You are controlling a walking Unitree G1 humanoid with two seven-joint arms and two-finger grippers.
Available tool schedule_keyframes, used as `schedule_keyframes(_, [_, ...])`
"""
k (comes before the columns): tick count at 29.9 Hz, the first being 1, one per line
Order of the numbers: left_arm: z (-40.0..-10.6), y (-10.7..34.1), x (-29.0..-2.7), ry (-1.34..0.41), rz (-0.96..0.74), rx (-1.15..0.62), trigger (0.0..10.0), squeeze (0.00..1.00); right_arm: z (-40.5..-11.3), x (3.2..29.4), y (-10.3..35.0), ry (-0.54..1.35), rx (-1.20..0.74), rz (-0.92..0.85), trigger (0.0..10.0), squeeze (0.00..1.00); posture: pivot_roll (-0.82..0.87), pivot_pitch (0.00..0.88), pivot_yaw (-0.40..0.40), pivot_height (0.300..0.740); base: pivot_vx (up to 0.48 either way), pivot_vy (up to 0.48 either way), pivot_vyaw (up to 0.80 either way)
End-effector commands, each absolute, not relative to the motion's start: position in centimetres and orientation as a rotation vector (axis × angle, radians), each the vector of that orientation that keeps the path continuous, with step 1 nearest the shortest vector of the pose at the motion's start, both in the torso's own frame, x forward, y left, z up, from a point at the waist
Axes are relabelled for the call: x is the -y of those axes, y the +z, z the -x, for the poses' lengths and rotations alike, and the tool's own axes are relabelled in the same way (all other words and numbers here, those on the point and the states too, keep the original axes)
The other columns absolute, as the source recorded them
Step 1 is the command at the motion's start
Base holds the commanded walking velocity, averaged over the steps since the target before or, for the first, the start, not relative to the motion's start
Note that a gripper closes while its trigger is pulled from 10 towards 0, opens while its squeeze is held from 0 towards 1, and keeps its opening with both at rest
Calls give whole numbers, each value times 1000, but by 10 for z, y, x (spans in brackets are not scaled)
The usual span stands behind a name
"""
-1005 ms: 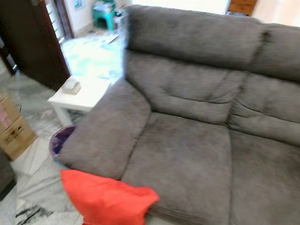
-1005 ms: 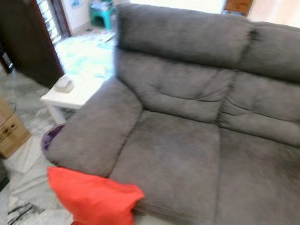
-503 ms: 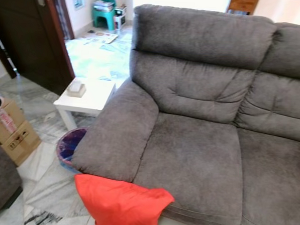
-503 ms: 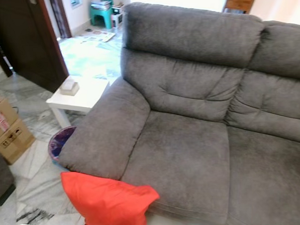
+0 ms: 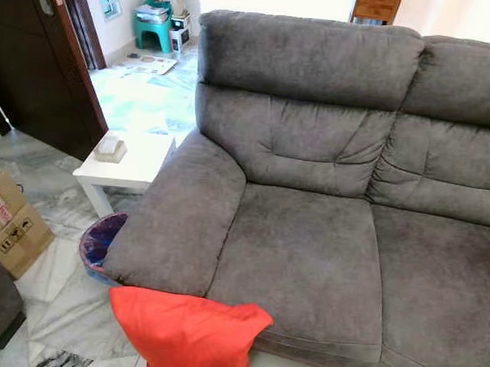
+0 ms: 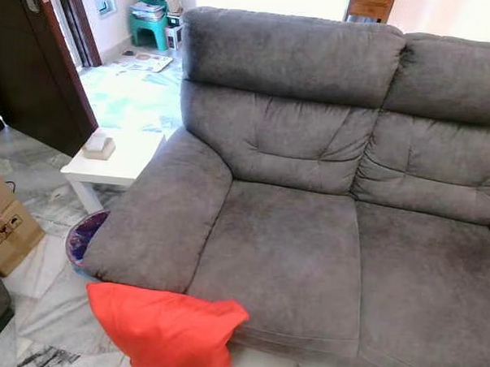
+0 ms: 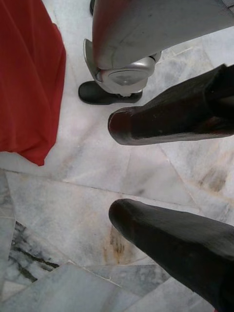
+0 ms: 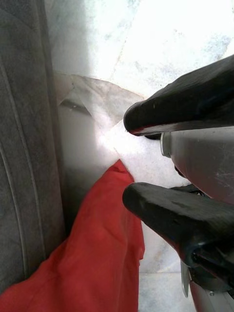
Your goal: Move the pillow to the sofa from floor
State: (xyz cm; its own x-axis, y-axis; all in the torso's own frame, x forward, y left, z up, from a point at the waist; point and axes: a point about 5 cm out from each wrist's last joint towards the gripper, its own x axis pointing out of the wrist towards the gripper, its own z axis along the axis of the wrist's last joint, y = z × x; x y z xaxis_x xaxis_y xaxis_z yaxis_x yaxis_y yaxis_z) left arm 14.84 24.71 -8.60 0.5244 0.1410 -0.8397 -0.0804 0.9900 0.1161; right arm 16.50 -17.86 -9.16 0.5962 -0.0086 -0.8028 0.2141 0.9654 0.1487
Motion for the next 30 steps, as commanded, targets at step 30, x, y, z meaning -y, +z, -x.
schedule_keyframes(30, [-140, -85, -262, 164, -75, -1035, 10000, 0, -159, 178, -94, -147, -945, -266, 10000, 0, 104, 71, 34, 740, 0, 0, 0])
